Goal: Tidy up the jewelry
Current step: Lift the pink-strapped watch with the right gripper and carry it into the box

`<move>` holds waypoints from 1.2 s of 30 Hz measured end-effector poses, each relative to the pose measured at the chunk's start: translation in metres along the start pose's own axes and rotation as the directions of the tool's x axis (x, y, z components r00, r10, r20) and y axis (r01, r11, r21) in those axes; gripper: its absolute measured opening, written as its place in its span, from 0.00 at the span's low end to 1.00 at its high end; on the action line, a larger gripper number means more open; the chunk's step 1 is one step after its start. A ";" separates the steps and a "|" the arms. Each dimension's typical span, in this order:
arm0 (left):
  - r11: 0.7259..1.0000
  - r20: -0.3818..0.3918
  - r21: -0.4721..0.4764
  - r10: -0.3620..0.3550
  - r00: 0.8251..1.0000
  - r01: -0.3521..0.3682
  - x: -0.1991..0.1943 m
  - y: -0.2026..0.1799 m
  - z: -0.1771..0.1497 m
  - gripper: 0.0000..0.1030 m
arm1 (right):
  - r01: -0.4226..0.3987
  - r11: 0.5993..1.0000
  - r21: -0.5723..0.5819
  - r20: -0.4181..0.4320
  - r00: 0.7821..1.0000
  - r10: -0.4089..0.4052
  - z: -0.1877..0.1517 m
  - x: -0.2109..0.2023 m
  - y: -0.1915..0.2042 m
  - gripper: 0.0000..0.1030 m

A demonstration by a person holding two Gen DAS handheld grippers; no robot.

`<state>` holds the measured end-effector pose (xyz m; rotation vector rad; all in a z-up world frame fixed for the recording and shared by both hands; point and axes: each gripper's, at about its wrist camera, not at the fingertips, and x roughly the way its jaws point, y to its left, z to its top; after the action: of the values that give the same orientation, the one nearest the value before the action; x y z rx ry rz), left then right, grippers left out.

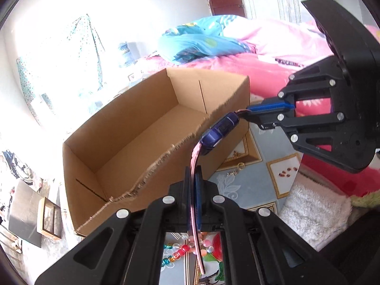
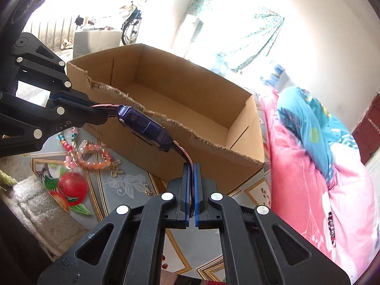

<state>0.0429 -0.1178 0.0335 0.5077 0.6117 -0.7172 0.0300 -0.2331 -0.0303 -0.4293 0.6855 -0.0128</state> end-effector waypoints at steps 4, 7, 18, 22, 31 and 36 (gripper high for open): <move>0.999 0.046 -0.049 -0.021 0.999 0.023 -0.022 0.022 0.017 0.03 | -0.038 0.999 0.033 0.027 0.999 0.038 0.028 -0.015 -0.015 0.01; 0.995 0.046 -0.091 -0.044 0.998 0.048 -0.024 0.047 0.033 0.03 | -0.091 0.994 0.054 0.030 0.996 0.089 0.050 -0.008 -0.032 0.01; 0.955 -0.179 -0.291 -0.117 0.977 0.061 0.056 0.150 0.063 0.03 | -0.391 0.901 0.187 -0.268 0.862 0.430 0.117 0.138 -0.050 0.01; 0.954 -0.267 -0.298 -0.056 0.962 -0.027 0.089 0.162 0.056 0.16 | -0.381 0.900 0.210 -0.344 0.833 0.433 0.127 0.174 -0.050 0.11; 0.928 -0.224 -0.349 0.054 0.973 -0.132 0.077 0.185 0.047 0.39 | -0.343 0.912 0.223 -0.288 0.871 0.398 0.130 0.173 -0.059 0.11; 0.898 -0.149 -0.394 0.147 0.978 -0.195 0.044 0.196 0.042 0.47 | -0.433 0.858 0.277 -0.313 0.803 0.507 0.133 0.179 -0.048 0.20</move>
<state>0.2262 -0.0366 0.0768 0.2110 0.7928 -0.3771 0.2573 -0.2530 -0.0293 -0.0522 1.1512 0.3206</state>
